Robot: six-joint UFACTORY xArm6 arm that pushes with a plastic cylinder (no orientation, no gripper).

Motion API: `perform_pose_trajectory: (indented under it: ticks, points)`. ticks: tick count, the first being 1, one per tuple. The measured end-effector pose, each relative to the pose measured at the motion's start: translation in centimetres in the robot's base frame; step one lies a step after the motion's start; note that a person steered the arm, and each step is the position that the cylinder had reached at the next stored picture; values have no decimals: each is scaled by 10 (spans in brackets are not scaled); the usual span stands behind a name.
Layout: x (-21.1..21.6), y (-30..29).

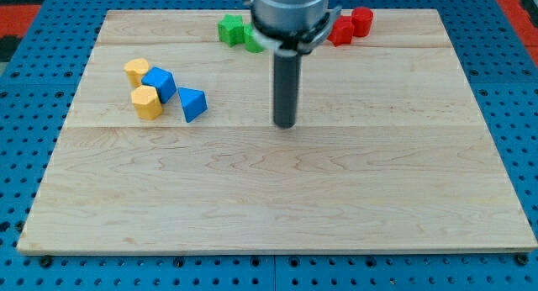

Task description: Push the blue triangle slightly to the left

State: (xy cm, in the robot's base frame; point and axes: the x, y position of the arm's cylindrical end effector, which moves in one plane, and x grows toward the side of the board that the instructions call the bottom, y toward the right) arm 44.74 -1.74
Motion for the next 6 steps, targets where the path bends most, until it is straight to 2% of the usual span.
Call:
perform_pose_trajectory:
  ticks: [1, 3, 5, 6]
  points:
    - [-34, -73]
    - [-47, -73]
    - [-27, -86]
    - [-38, -124]
